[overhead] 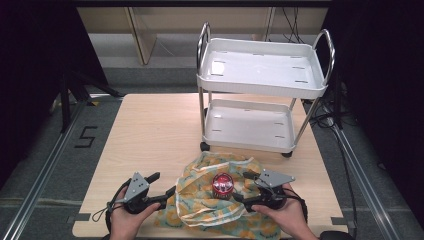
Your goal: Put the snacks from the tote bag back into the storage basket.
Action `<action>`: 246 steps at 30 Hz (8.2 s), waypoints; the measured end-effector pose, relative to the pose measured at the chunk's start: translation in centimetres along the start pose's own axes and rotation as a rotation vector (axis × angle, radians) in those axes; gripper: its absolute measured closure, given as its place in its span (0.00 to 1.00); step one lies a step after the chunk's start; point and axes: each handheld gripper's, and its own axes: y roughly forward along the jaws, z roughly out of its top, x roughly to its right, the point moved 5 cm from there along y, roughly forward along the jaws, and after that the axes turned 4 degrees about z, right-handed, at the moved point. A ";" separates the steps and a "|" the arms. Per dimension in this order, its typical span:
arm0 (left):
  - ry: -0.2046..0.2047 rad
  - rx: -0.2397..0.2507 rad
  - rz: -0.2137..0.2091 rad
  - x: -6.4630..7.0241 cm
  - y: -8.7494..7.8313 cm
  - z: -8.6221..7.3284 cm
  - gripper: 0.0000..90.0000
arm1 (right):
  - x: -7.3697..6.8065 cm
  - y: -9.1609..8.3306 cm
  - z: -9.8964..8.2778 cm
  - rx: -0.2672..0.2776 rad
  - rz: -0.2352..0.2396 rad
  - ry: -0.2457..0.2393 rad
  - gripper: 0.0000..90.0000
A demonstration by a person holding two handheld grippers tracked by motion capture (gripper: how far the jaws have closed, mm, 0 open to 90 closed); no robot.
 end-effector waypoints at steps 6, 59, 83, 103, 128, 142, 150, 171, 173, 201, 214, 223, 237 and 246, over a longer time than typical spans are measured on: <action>0.015 0.005 0.062 -0.1 -0.3 0.1 0.27 | -0.1 0.4 0.3 0.000 0.015 0.008 0.24; 0.009 -0.006 0.034 0.3 0.7 -0.2 0.22 | -0.7 5.0 1.2 -0.093 0.100 -0.067 0.28; 0.024 0.012 0.037 0.1 0.5 0.0 0.22 | -0.9 4.4 2.3 -0.087 0.113 -0.135 0.29; -0.008 0.013 0.054 0.2 0.3 -0.1 0.23 | -0.7 3.1 3.3 -0.055 0.111 -0.141 0.29; 0.010 0.030 0.041 0.0 0.4 0.0 0.23 | -0.3 1.9 4.3 -0.008 0.074 -0.112 0.29; 0.007 0.031 0.044 0.0 0.4 0.0 0.23 | 0.0 1.3 4.8 0.009 0.062 -0.124 0.29; 0.000 0.022 0.047 0.0 0.3 0.0 0.23 | 0.2 1.0 4.9 0.018 0.051 -0.115 0.29; -0.019 0.018 0.061 0.0 0.1 0.0 0.23 | 0.5 0.6 5.1 0.024 0.038 -0.121 0.29; -0.017 0.018 0.061 0.0 0.1 0.0 0.23 | 0.5 0.6 5.1 0.025 0.036 -0.115 0.29; -0.007 0.029 0.062 -0.2 0.1 0.0 0.23 | 1.1 0.1 5.5 0.040 0.003 -0.118 0.29; -0.021 0.037 0.072 -0.4 0.1 0.1 0.24 | 1.2 0.2 6.0 0.045 0.001 -0.113 0.29; -0.012 0.039 0.076 -0.3 0.0 0.2 0.25 | 1.5 -0.2 5.9 0.046 -0.012 -0.110 0.29; -0.032 0.046 0.077 -0.3 -0.1 0.2 0.25 | 1.6 -0.3 6.0 0.041 -0.018 -0.113 0.29; -0.030 0.056 0.075 -0.3 0.1 0.2 0.25 | 1.8 -0.7 6.2 0.044 -0.021 -0.108 0.29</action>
